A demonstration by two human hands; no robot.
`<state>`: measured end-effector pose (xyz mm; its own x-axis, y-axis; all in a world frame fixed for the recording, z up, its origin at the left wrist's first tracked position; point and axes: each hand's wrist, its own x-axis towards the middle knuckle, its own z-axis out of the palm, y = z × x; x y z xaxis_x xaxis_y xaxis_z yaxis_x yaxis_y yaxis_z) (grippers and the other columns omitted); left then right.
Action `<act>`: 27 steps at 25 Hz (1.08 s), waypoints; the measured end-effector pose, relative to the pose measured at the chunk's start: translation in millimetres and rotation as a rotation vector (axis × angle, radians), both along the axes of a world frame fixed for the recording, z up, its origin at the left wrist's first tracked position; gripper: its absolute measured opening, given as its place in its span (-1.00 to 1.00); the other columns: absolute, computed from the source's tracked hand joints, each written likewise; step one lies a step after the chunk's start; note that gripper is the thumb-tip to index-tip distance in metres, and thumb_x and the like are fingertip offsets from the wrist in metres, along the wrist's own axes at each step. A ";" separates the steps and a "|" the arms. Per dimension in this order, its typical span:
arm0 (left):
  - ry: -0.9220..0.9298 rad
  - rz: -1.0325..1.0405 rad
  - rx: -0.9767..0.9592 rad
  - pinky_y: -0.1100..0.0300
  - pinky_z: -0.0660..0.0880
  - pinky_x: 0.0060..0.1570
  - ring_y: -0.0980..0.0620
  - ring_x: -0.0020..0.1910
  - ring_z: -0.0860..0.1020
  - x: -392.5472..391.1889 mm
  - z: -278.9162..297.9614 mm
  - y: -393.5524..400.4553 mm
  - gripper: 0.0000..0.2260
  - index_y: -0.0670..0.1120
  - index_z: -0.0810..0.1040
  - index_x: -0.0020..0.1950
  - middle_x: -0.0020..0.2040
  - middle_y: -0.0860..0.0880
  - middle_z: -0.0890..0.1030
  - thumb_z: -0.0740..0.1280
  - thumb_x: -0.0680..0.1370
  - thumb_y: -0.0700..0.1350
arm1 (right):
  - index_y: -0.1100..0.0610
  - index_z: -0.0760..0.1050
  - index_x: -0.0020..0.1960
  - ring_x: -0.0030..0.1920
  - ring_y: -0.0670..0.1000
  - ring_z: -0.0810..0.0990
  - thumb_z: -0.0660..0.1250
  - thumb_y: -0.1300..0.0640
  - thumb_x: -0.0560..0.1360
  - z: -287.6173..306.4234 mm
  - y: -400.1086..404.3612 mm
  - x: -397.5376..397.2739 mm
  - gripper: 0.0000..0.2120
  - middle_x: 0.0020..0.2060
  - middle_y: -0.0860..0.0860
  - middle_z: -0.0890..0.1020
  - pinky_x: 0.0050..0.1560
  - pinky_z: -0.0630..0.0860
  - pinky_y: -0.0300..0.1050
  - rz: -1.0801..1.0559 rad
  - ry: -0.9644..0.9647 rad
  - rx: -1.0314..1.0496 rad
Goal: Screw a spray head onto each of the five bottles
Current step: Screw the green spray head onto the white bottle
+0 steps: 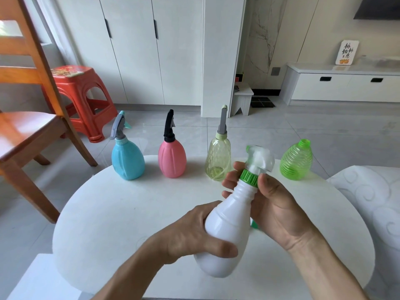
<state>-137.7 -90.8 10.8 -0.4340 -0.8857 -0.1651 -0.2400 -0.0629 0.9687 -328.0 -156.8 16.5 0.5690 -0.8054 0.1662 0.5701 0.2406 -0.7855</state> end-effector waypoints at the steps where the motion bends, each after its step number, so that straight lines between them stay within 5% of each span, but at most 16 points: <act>1: -0.045 0.027 -0.032 -0.08 0.61 0.04 -0.12 0.07 0.62 1.3 1.2 -0.4 -0.48 0.05 0.57 0.17 0.07 -0.07 0.64 0.54 0.23 0.02 | 0.20 0.60 0.22 0.18 0.17 0.62 0.52 -0.07 0.40 0.3 0.1 0.9 -0.50 0.07 0.17 0.68 0.29 0.45 0.18 -0.019 0.023 -0.007; 6: -0.112 0.164 -0.034 -0.15 0.61 0.00 -0.13 0.01 0.62 -3.2 -0.8 1.1 -0.46 0.06 0.57 0.10 0.01 -0.07 0.65 0.53 0.14 0.09 | 0.14 0.66 0.00 0.05 0.16 0.59 0.58 -0.19 0.26 -1.3 5.1 14.5 -0.52 -0.10 0.15 0.68 0.11 0.51 -0.02 -0.162 0.116 0.003; 12: -0.132 0.248 -0.104 0.12 0.61 -0.16 0.12 -0.17 0.60 -7.4 -5.1 -0.7 -0.49 0.13 0.57 0.06 -0.09 0.06 0.64 0.55 0.13 0.09 | 0.12 0.66 -0.07 -0.04 0.03 0.59 0.44 -0.11 0.38 0.0 6.3 17.1 -0.69 -0.13 0.10 0.65 0.12 0.39 0.03 -0.259 0.171 -0.031; 15: -0.161 0.273 -0.187 0.12 0.62 -0.21 0.13 -0.19 0.61 -10.4 -8.9 0.1 -0.49 0.17 0.55 0.08 -0.11 0.10 0.64 0.55 0.16 0.08 | 0.10 0.64 -0.04 -0.05 0.01 0.59 0.50 -0.19 0.34 1.7 5.5 13.3 -0.62 -0.11 0.07 0.63 0.04 0.45 -0.08 -0.249 0.186 -0.083; 19: -0.843 0.459 -0.797 0.01 0.53 -0.23 -0.07 -0.12 0.57 -16.7 -21.5 -0.9 -0.37 0.04 0.48 0.27 -0.01 0.06 0.59 0.51 0.23 0.11 | 0.11 0.47 0.10 -0.13 0.07 0.58 0.56 0.09 0.34 -3.5 3.9 14.2 -0.59 -0.26 0.06 0.53 0.08 0.51 -0.03 -0.301 0.046 0.012; 20: -0.870 0.411 -0.814 0.02 0.52 -0.18 -0.05 -0.09 0.56 -17.8 -21.5 -0.6 -0.31 0.05 0.43 0.31 0.03 0.08 0.57 0.51 0.23 0.17 | 0.10 0.47 0.05 -0.23 0.05 0.56 0.55 0.11 0.36 -4.3 2.7 14.0 -0.65 -0.34 0.04 0.49 0.05 0.53 -0.01 -0.318 -0.002 0.049; 23: -0.509 0.236 -0.430 0.19 0.56 -0.14 0.21 -0.06 0.56 -13.5 -11.7 0.4 -0.23 0.33 0.31 0.29 0.03 0.25 0.56 0.55 0.15 0.30 | 0.09 0.45 -0.27 -0.40 0.00 0.47 0.62 -0.01 0.28 -2.8 -1.5 7.5 -0.65 -0.47 -0.01 0.41 -0.07 0.58 -0.01 -0.252 -0.058 0.080; 27: -0.355 0.183 -0.272 0.14 0.62 -0.20 0.19 -0.13 0.60 -12.3 -14.4 0.3 -0.34 0.30 0.44 0.18 -0.06 0.20 0.61 0.60 0.14 0.15 | 0.11 0.47 -0.39 -0.43 0.03 0.51 0.61 0.05 0.25 -0.2 -0.9 4.7 -0.68 -0.50 0.01 0.47 -0.17 0.57 -0.03 -0.090 -0.051 0.023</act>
<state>-150.0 -90.5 -3.6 -0.2257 -0.9739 -0.0261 -0.5674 0.1096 0.8161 -323.3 -157.7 16.3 0.4855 -0.8568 0.1736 0.6290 0.2044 -0.7500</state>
